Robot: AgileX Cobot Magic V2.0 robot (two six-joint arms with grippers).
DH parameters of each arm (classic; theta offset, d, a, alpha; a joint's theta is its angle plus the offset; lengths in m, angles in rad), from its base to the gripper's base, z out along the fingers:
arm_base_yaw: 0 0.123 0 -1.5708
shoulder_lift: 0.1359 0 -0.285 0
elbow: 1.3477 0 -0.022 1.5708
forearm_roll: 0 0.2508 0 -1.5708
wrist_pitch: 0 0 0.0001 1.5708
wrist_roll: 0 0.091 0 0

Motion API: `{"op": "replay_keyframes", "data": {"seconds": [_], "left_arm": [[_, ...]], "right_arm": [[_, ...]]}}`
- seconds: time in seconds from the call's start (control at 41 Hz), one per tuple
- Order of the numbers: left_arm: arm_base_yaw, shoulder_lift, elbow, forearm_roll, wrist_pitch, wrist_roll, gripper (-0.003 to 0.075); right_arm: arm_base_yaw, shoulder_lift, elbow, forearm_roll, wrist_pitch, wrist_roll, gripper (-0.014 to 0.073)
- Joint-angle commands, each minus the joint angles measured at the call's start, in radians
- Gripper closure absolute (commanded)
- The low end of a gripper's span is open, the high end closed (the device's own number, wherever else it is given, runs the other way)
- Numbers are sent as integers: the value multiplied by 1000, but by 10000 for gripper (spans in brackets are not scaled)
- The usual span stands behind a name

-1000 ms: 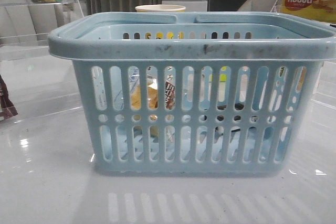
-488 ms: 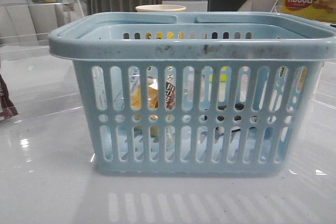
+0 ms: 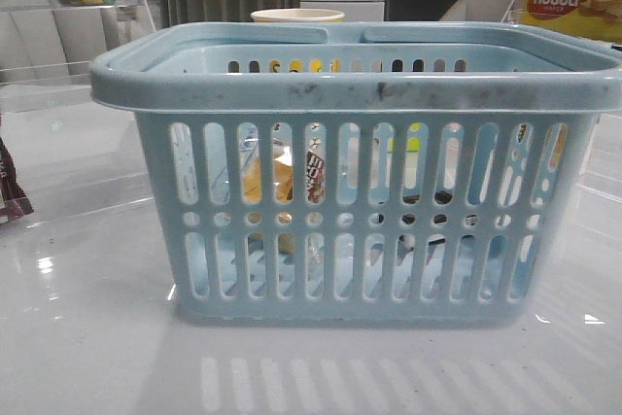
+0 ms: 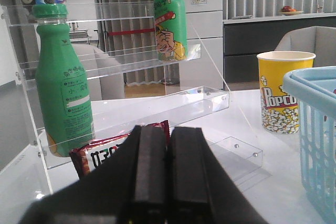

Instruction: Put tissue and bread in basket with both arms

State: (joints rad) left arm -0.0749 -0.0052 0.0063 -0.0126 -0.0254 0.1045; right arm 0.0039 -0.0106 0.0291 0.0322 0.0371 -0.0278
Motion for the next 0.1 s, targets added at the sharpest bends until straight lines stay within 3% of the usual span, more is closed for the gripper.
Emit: {"op": "replay_keyframes", "data": {"seconds": [0.0,0.073], "left_arm": [[-8,-16,6,-8,-85,-9,627],[-8,-16,6,-8,-85,-9,627]], "right_arm": [[-6,-19,-6,1,-81,-10,554],[-6,-19,-6,1,-81,-10,554]]}}
